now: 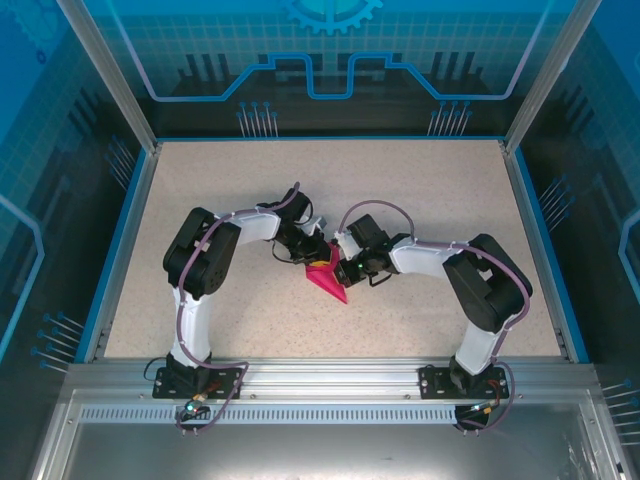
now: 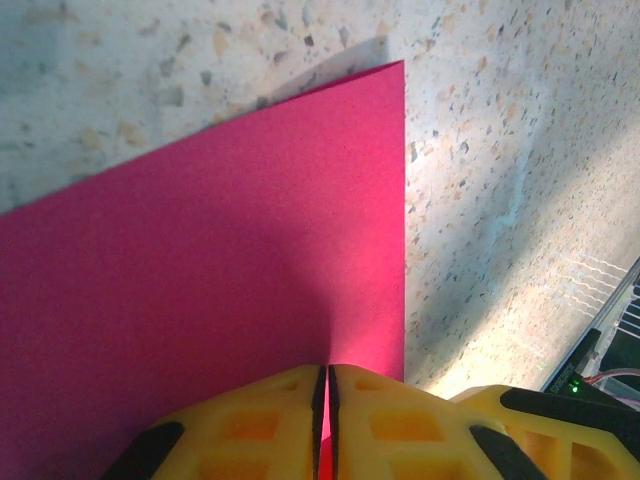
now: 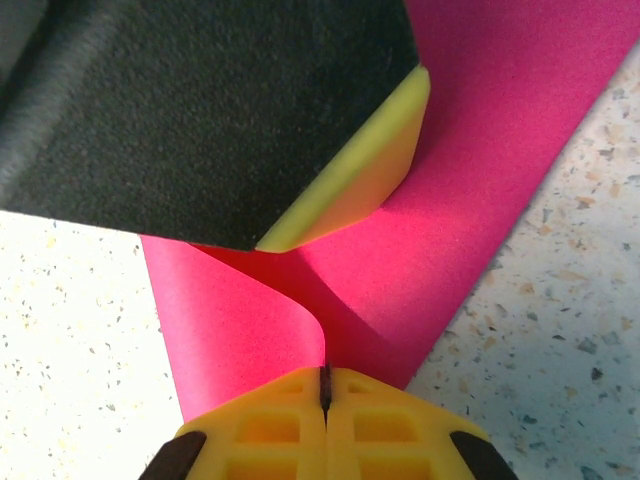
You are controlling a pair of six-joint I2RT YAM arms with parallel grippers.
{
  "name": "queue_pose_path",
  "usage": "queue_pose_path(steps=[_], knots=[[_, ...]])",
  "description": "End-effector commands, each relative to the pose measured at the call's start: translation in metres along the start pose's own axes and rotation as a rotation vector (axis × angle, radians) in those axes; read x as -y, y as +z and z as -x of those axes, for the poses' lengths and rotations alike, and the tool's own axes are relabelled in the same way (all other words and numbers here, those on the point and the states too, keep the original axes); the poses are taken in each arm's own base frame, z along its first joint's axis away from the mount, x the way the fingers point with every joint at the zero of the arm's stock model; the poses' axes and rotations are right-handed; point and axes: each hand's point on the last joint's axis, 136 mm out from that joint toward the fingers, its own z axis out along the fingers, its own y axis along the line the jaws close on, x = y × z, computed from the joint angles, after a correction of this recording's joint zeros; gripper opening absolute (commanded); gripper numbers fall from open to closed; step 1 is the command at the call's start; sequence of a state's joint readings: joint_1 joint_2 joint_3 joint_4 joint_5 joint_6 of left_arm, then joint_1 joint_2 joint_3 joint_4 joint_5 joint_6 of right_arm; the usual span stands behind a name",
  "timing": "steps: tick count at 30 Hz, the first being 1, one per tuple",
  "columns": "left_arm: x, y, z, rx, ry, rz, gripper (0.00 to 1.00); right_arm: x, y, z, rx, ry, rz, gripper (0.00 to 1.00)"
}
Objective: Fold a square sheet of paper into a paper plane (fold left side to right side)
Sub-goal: Third fold the triangle at the center of the table.
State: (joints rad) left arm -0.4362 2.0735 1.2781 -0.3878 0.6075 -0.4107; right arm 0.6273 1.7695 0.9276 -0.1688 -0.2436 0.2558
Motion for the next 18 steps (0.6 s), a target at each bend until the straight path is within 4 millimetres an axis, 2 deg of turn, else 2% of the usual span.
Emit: queue_pose_path(steps=[1, 12, 18], knots=[[-0.021, 0.011, -0.018, -0.056, -0.025, 0.060, 0.14, 0.006, 0.003, -0.001, -0.022, 0.030, -0.006, 0.00], [-0.017, 0.007, -0.017, -0.045, -0.017, 0.058, 0.18, 0.013, 0.011, -0.021, -0.081, 0.046, -0.019, 0.00], [0.003, -0.017, -0.002, 0.016, 0.033, 0.050, 0.29, 0.015, 0.010, -0.028, -0.109, 0.040, -0.030, 0.00]])
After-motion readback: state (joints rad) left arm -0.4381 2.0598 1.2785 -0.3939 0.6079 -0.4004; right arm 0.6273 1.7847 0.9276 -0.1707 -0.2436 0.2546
